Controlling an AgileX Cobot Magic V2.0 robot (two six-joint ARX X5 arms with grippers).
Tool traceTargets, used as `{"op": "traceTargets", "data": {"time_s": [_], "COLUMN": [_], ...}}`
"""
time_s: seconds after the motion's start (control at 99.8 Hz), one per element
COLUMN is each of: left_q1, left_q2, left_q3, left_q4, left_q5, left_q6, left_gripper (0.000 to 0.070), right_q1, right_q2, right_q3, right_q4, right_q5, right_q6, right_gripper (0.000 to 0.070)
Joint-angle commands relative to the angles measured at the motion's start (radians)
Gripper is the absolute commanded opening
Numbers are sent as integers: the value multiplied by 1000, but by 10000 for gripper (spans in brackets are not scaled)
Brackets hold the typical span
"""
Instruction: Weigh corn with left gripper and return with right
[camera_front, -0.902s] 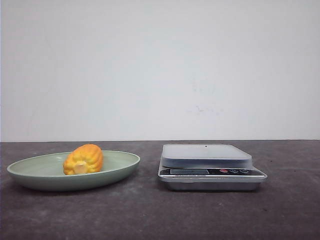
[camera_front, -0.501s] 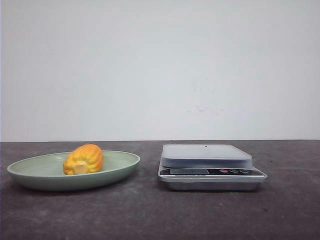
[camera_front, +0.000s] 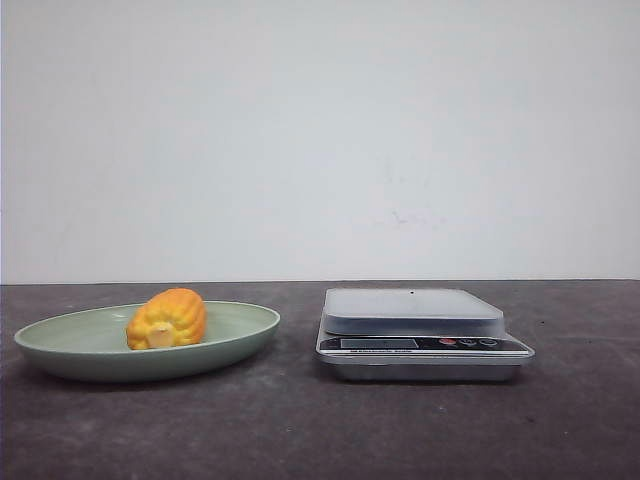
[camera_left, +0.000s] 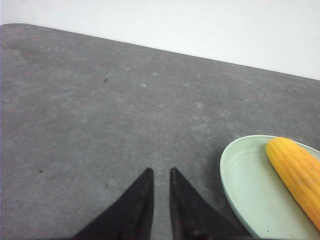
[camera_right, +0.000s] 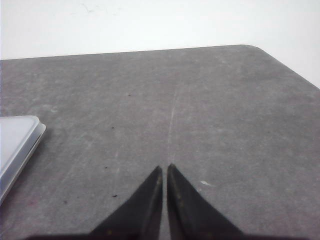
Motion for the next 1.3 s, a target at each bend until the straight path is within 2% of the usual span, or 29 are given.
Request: {"op": "traceTargets", "data": {"time_s": [0.0,0.892,1.062,1.162,1.292], "left_q1": [-1,-1,-1,-1,-1], "left_q2": [-2,-2,-1,11,69], "left_q3": [-18,-18,-1,53,186], "left_q4": [-4,-2,32,19,31], "left_q5": [0,0,1,5,5], "left_q6": [11,-5,-127,-156,-184], "left_gripper": [25,25,10,11,12], "right_q1": [-2,19,19,19,19], "right_q2": [-2,-2,0,29,123], "right_q3": [-6,-6,31,99,212], "right_q4": [10,-8,2,2,-6], "right_q5": [3,-58,-48,-47,-49], "right_q6": [11,20,36,84,101], "right_gripper": [9,9,5,4,4]}}
